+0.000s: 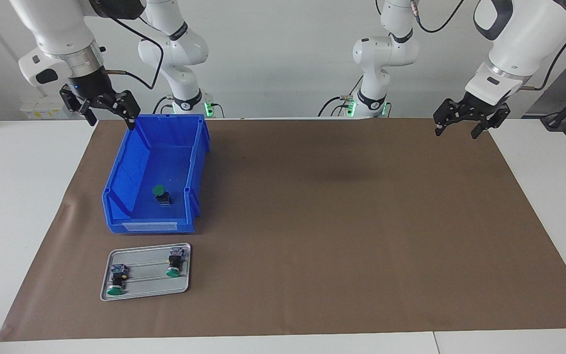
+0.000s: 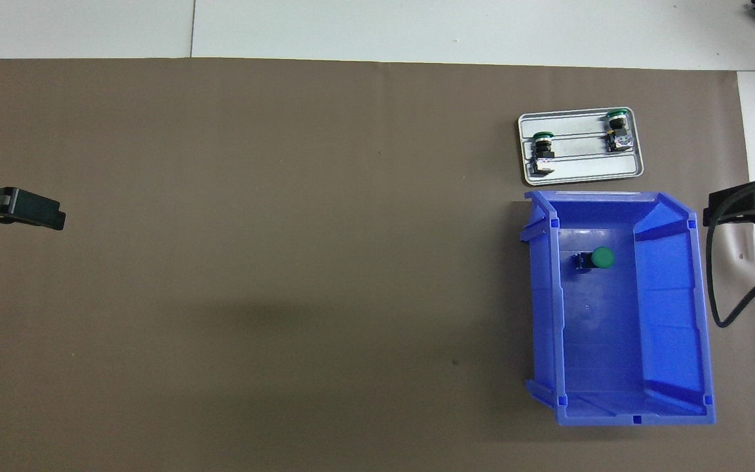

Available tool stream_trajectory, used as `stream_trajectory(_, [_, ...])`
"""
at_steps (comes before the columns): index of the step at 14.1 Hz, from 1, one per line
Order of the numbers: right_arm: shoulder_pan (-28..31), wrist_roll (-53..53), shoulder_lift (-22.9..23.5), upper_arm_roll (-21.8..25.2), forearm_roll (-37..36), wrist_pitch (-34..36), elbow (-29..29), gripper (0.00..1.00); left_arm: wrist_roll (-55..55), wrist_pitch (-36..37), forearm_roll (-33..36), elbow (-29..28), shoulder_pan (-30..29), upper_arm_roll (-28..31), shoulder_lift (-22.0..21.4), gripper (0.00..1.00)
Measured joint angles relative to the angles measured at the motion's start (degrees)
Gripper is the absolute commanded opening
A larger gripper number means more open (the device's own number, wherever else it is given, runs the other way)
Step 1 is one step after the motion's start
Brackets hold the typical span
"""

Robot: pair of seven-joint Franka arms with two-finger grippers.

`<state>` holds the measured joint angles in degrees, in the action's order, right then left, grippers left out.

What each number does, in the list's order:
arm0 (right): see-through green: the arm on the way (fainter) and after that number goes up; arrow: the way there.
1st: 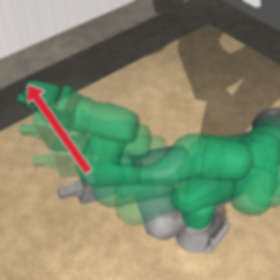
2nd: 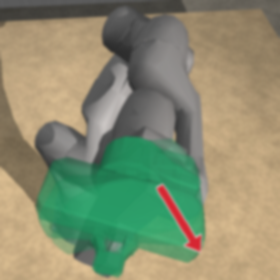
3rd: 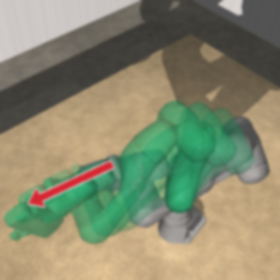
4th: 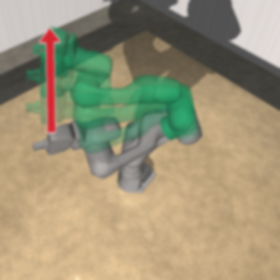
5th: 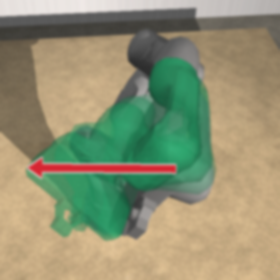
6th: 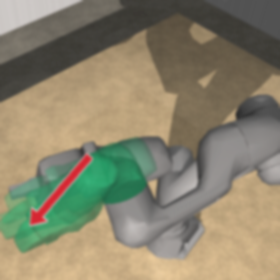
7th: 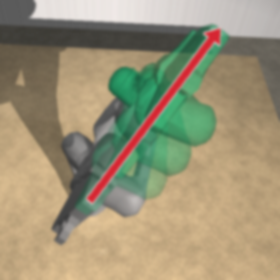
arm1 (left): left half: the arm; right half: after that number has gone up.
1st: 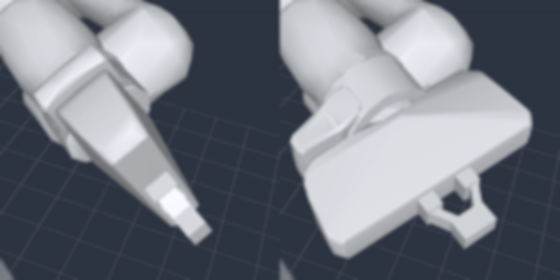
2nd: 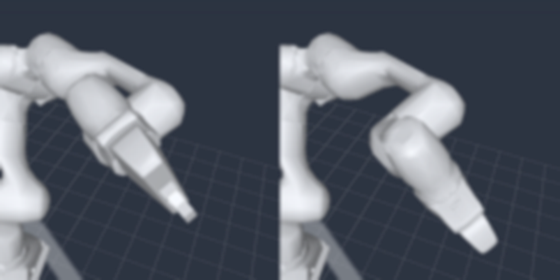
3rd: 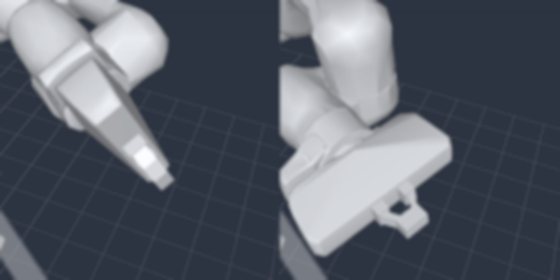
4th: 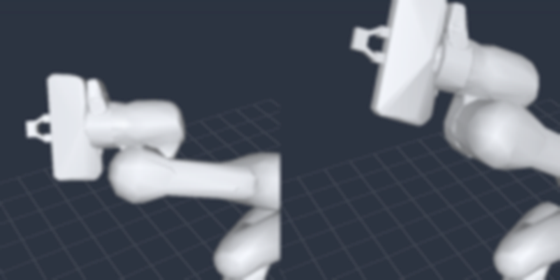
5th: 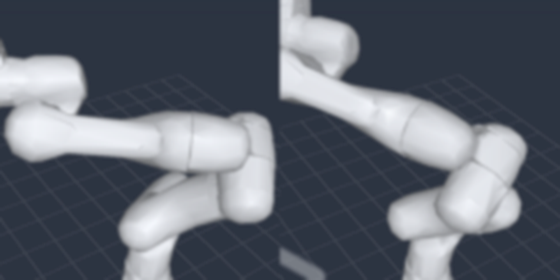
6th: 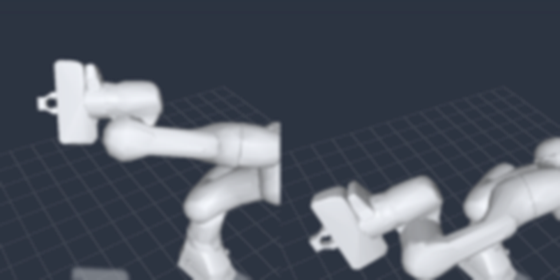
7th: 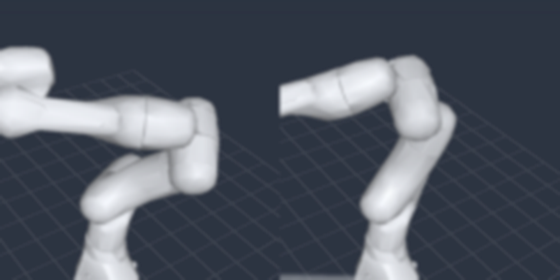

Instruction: Place and press button with both arms

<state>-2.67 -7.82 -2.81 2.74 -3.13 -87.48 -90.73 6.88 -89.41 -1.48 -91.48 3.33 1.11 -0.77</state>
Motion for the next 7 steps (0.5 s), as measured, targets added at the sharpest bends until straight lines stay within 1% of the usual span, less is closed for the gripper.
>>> stream_trajectory(7, [0.0, 0.0, -0.3, -0.3, 0.0, 0.3, -0.2, 1.00, 0.0, 0.0, 0.0, 0.0, 0.0, 0.0, 0.0, 1.00])
